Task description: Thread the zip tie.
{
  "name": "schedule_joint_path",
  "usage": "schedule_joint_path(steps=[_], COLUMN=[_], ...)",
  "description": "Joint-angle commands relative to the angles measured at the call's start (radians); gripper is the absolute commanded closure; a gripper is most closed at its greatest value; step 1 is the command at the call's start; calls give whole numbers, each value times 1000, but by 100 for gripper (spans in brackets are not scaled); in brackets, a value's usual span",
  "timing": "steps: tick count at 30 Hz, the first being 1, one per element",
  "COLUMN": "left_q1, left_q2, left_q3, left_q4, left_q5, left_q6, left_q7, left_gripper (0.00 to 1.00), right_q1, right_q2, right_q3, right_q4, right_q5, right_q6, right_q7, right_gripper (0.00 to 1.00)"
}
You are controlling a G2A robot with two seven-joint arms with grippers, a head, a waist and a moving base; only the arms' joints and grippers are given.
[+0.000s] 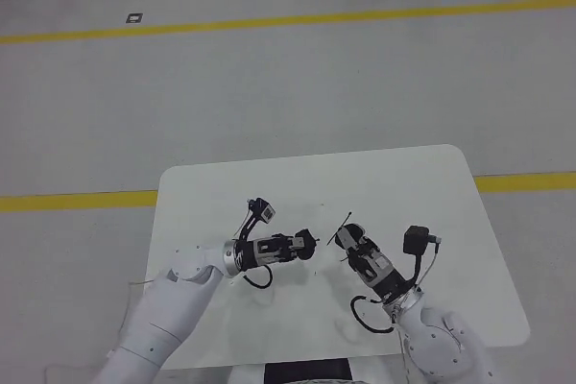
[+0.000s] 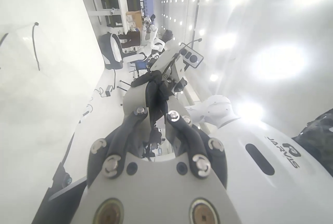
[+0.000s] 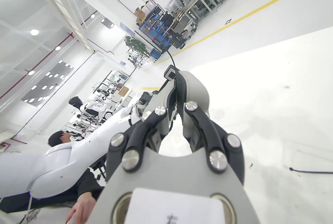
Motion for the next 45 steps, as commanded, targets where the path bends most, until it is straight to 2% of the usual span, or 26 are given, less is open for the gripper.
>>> schedule_joint_path(steps=[1,10,18,45], left_q1=[0,0,0,0], left_q2=[0,0,0,0], left_q3=[0,0,0,0], left_q4=[0,0,0,0], left_q5=[0,0,0,0], left_q6=[0,0,0,0], left_q7=[0,0,0,0], left_gripper=[100,100,100,100], right_q1=[0,21,30,55], right_q2=[0,-7,-13,-20], right_q3=[0,-46,-77,-108], right_q4=[0,-4,6,21], right_q5=[0,-60,-104,-162], right_q6=[0,25,69,106], right_q7=[0,-53,-102,-132], right_gripper=[100,100,100,100])
